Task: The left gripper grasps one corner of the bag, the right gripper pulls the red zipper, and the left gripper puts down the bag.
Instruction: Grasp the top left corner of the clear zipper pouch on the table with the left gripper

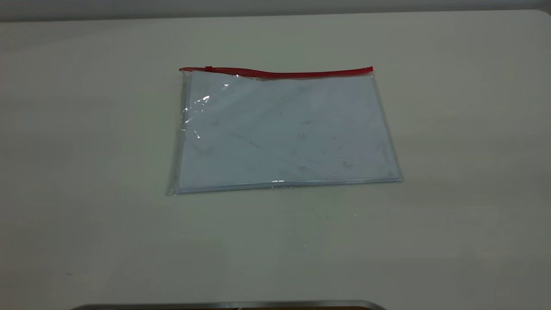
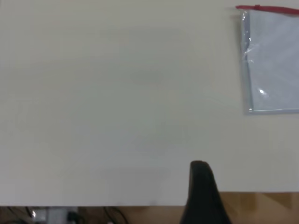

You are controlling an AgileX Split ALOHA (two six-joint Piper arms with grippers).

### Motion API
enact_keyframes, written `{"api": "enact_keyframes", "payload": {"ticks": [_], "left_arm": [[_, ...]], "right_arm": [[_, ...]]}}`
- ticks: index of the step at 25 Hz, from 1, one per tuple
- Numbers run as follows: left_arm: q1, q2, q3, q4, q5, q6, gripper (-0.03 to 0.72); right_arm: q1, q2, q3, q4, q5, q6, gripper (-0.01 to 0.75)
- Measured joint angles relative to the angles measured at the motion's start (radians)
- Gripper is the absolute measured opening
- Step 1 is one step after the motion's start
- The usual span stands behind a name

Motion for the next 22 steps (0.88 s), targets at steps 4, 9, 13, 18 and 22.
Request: {"api": "enact_keyframes", "payload": {"ticks": [4,9,13,18,22], "left_arm": [[0.000,0.239,-0.053,-0.109,-0.115,0.060,0.565],[0.000,0.507,-0.062,-0.306,-0.302,0.231,0.565],[0.000,0.712,-0.062,-0.434,-0.450,0.383,0.565],[0.000,0.953,-0.099,-0.605,-0.563,0.568,0.565],[0.000,1.140,-0.190,-0.715,-0.578,0.712,0.565]], "right_arm": [[0.000,0.124,-0.026,0.032,-0.038,0.000,0.578],[0.000,0.303,-0.029,0.038,-0.087,-0.009,0.578],[0.000,0.467,-0.029,0.039,-0.171,-0.011,0.578],[0.000,0.677,-0.040,0.061,-0.289,-0.011,0.578],[0.000,0.853,-0.110,0.069,-0.340,-0.022,0.578]]}}
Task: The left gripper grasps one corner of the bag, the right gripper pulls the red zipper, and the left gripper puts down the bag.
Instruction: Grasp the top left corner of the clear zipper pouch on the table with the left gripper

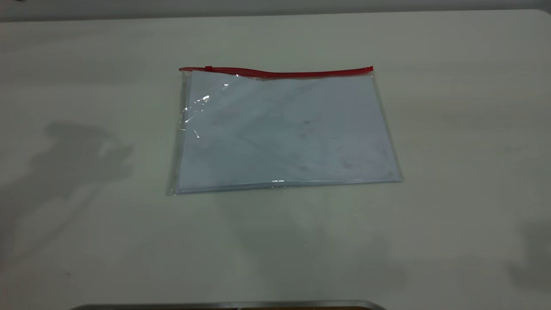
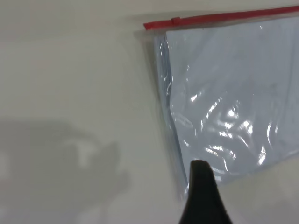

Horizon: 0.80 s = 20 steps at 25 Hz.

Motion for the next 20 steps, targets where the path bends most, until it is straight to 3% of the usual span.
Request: {"api": "enact_keyframes", "payload": {"ticks": [8,20], "left_arm": [[0.000,0.323,-0.195,-0.095,0.055,0.129,0.565],[-0.048,0.658,-0.432,-0.197,0.047,0.229,0.565]], "right_arm": [[0.000,0.292,-0.147,0.127,-0.022,-0.230,0.578],[0.001,0.492,-0.169,0.424,-0.090,-0.577,0.578]]}}
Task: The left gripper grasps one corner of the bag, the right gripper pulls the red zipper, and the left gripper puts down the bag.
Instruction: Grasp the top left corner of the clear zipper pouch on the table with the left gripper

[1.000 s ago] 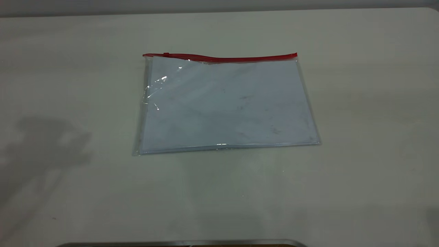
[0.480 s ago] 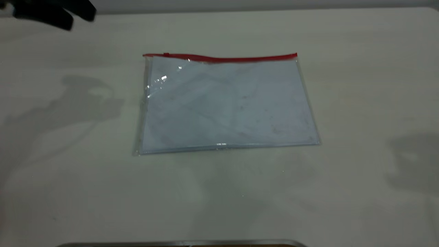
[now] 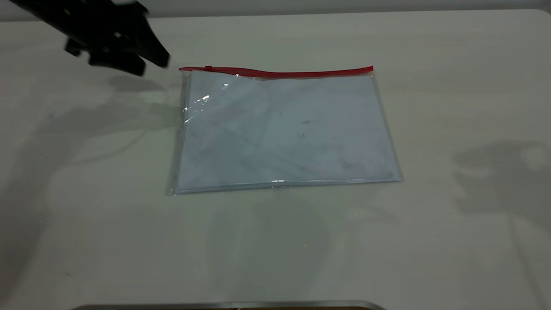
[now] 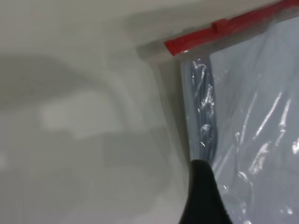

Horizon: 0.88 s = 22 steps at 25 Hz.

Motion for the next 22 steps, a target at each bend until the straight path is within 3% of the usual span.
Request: {"api": "enact_keyframes", "payload": {"ticks": [5,12,22], "left_arm": [[-0.018,0.095,-0.060,-0.019,-0.009,0.013,0.565],[-0.052,0.180,-0.130,-0.029,-0.018,0.042,0.565],[-0.076,0.228,-0.168,-0.088,-0.054,0.098,0.565]], "right_arm": [[0.028,0.028,-0.011,0.009,-0.054,-0.024,0.578],[0.043,0.085,-0.078,-0.005,-0.045,0.033,0.578],[0.043,0.119,-0.080,-0.213,-0.032,0.239,0.578]]}}
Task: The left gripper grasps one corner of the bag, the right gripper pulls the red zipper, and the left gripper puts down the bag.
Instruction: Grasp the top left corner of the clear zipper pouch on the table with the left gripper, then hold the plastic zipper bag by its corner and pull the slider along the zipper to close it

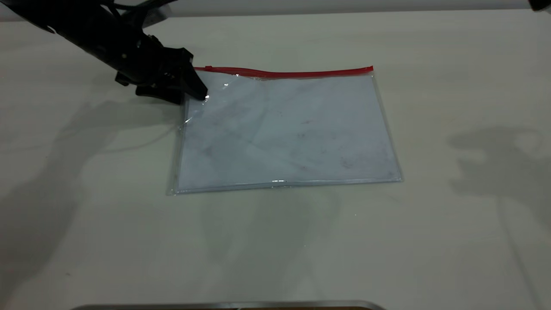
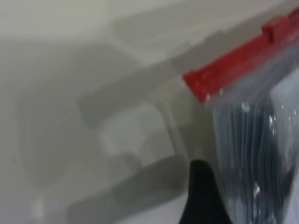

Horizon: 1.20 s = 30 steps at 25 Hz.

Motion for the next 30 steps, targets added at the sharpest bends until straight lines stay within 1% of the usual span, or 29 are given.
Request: {"api": "enact_keyframes", "payload": {"ticks": [4,7,9,10,11,14,15,16,17,19,22,25,30], "left_arm": [[-0.018,0.029,-0.022,-0.088,-0.001,0.074,0.565],[-0.026,0.036,-0.023,-0.148,0.001,0.121,0.563],[-0.027,0.039,-0.023,-0.178,0.011,0.153,0.532],[-0.027,0.040,-0.023,-0.184,0.022,0.175,0.502],[-0.027,0.040,-0.023,-0.185,0.032,0.197,0.452],[-0.027,0.040,-0.025,-0.189,0.063,0.278,0.227],[-0.027,0.040,-0.028,-0.189,0.070,0.315,0.137],[-0.027,0.040,-0.035,-0.186,0.081,0.363,0.077],[-0.027,0.040,-0.044,-0.184,0.091,0.417,0.056],[-0.027,0.040,-0.075,-0.182,0.123,0.522,0.051],[-0.027,0.040,-0.140,-0.155,0.212,0.669,0.051],[-0.034,0.040,-0.218,-0.090,0.342,0.791,0.051],[-0.062,0.040,-0.311,0.014,0.519,0.962,0.051]], "right_arm": [[0.000,0.000,-0.001,-0.154,0.027,0.149,0.578],[0.000,0.000,-0.001,-0.234,0.038,0.233,0.578],[0.000,0.000,-0.002,-0.258,0.039,0.259,0.578],[0.000,0.000,-0.002,-0.264,0.037,0.264,0.578],[0.000,0.000,-0.002,-0.265,0.035,0.264,0.578],[0.000,0.002,-0.002,-0.265,0.013,0.259,0.578],[0.000,0.003,-0.002,-0.265,0.009,0.255,0.578],[0.000,0.004,-0.002,-0.265,0.001,0.245,0.578],[0.000,0.005,-0.002,-0.264,-0.010,0.232,0.578],[0.000,0.012,-0.002,-0.250,-0.029,0.201,0.578],[0.020,0.038,-0.002,-0.212,-0.065,0.111,0.578],[0.078,0.087,-0.002,-0.175,-0.135,0.002,0.578],[0.209,0.194,-0.013,-0.100,-0.296,-0.132,0.578]]}}
